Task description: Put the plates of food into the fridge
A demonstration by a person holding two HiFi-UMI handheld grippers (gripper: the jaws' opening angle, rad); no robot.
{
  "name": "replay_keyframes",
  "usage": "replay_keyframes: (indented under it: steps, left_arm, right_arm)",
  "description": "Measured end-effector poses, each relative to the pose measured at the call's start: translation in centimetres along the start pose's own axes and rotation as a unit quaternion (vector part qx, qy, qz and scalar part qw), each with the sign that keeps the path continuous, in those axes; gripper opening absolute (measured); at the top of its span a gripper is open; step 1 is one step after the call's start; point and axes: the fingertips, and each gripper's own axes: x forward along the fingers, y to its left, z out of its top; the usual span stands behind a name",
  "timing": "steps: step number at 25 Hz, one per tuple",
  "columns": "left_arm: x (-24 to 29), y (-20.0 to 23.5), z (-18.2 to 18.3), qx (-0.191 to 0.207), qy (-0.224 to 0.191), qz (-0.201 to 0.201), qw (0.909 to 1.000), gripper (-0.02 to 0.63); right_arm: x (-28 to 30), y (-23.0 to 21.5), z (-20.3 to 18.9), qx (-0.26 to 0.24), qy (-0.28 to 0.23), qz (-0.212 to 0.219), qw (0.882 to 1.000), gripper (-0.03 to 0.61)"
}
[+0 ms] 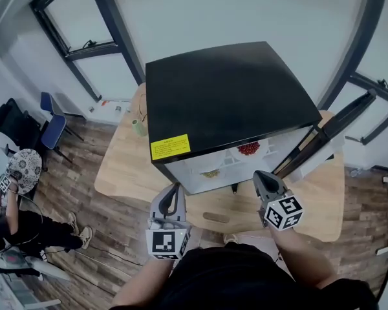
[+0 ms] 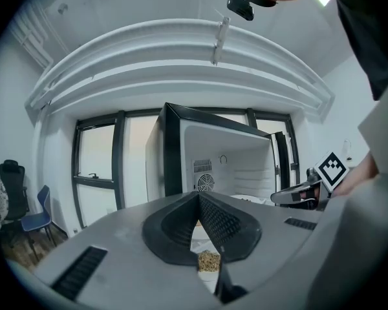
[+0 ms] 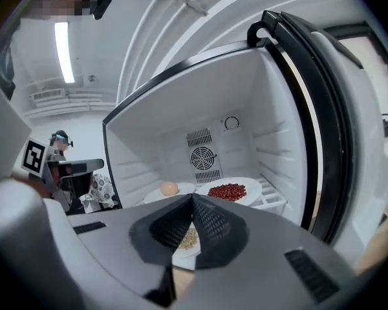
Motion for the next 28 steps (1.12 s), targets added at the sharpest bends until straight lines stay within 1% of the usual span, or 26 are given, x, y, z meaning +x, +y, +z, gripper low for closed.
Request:
replay_keyframes:
  steps: [2,4,7,9,13,15,18,21,24,28]
  left_arm:
    - [0.2,-0.5,-0.7,0.007,0.003,0.003,1.0000,0.005]
    - [-0.1,-1.0,-1.4,0.005,0.011,0.005,0.9999,0.005]
    - [0.0,-1.6,-1.3,0.012,0.008,-0.005,0.9999,0.005]
    - [0.0,-2.0,-1.7,0.020,0.011,-0.010,0.9997,0.005]
    - [-0.8,-1.9,-2.4,0.029,0.024,-0.012,0.9992,0.005]
    - [-1.1,-1.5,-2.4,0.029,0.026,-0.011,0.9992,0.005]
    - [-1.6,-1.2,-2.2,0.027,0.025,-0.013,0.9993,0.005]
    - [-2.1,-1.2,-2.3,0.026,0.028,-0.017,0.9991,0.005]
    - [-2.7,-1.0,-2.5,0.024,0.029,-0.019,0.9991,0.005]
    - [-3.9,-1.1,-2.7,0.021,0.024,-0.023,0.9992,0.005]
  right_arm:
    - [-0.8,-0.6,0.1,0.003,0.003,-0.003,1.000,0.021]
    - [-1.8,-1.3,0.1,0.011,-0.002,-0.013,1.000,0.021]
    - [-2.7,-2.3,0.3,0.018,-0.016,-0.034,0.999,0.021]
    - [-3.0,-2.6,-0.3,0.020,-0.015,-0.044,0.999,0.021]
    - [-3.3,-1.9,-1.1,0.018,-0.013,-0.043,0.999,0.021]
    - [-3.1,-1.5,-1.1,0.014,-0.008,-0.043,0.999,0.021]
    - [-2.8,-1.3,-1.7,0.022,0.005,-0.046,0.999,0.021]
    - [-3.1,-1.1,-1.9,0.024,0.005,-0.049,0.998,0.021]
    - [-3.4,-0.7,-1.7,0.017,0.005,-0.055,0.998,0.021]
    - [-4.1,-0.5,-2.9,0.024,0.023,-0.072,0.997,0.021]
